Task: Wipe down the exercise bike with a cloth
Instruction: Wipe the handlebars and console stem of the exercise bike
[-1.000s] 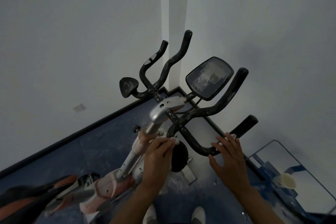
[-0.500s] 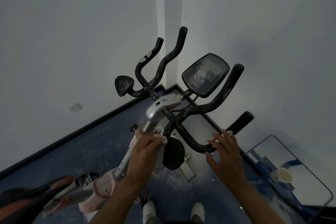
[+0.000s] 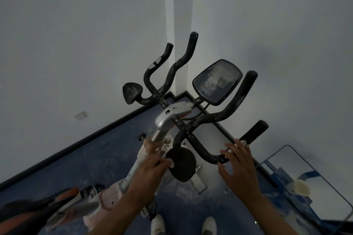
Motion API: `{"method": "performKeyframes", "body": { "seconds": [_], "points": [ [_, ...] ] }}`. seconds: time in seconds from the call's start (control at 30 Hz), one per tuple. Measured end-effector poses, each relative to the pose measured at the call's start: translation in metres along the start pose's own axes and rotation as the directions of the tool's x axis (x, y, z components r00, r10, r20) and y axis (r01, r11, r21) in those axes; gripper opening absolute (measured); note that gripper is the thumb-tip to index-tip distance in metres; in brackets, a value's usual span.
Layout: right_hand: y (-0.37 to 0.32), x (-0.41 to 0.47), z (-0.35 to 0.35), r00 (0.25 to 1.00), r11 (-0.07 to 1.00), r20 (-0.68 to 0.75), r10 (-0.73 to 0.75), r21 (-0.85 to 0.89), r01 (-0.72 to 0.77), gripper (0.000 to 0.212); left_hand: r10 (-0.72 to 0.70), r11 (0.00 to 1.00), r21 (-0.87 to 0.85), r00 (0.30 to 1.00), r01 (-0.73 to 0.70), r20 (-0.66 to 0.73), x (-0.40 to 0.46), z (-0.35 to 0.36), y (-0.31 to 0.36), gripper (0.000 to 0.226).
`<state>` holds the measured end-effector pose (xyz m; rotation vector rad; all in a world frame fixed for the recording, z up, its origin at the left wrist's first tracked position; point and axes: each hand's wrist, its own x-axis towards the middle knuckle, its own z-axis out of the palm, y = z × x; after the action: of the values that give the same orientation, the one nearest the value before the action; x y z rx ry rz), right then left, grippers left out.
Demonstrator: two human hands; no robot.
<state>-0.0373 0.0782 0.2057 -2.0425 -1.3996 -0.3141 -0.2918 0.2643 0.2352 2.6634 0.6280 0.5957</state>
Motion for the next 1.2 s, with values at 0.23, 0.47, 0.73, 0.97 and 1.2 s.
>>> {"method": "performKeyframes", "body": {
  "seconds": [0.23,0.47,0.73,0.97,1.2],
  "points": [
    [0.001,-0.001,0.001,1.0,1.0,0.002,0.002,-0.003,-0.002,0.036,-0.201,0.971,-0.164,0.969,0.177,-0.141,-0.008,-0.015,-0.011,0.014],
    [-0.001,-0.001,-0.001,1.0,1.0,0.015,0.009,-0.006,-0.009,0.037,-0.069,0.959,-0.279,0.996,0.05,-0.059,0.036,-0.007,0.001,0.017],
    [-0.002,-0.002,-0.001,0.999,0.999,0.031,0.036,-0.028,-0.035,0.036,-0.245,0.931,-0.294,0.967,0.215,-0.07,0.0,-0.008,-0.015,0.032],
    [-0.003,-0.001,0.0,0.999,0.999,0.015,0.04,-0.025,-0.04,0.037,-0.039,0.964,-0.264,0.999,0.033,-0.017,0.055,-0.004,0.027,0.019],
    [-0.005,-0.001,0.0,0.999,0.998,0.015,0.049,-0.03,-0.049,0.038,0.124,0.94,-0.333,0.985,-0.078,0.121,0.037,0.012,0.036,0.02]
  ]
}}
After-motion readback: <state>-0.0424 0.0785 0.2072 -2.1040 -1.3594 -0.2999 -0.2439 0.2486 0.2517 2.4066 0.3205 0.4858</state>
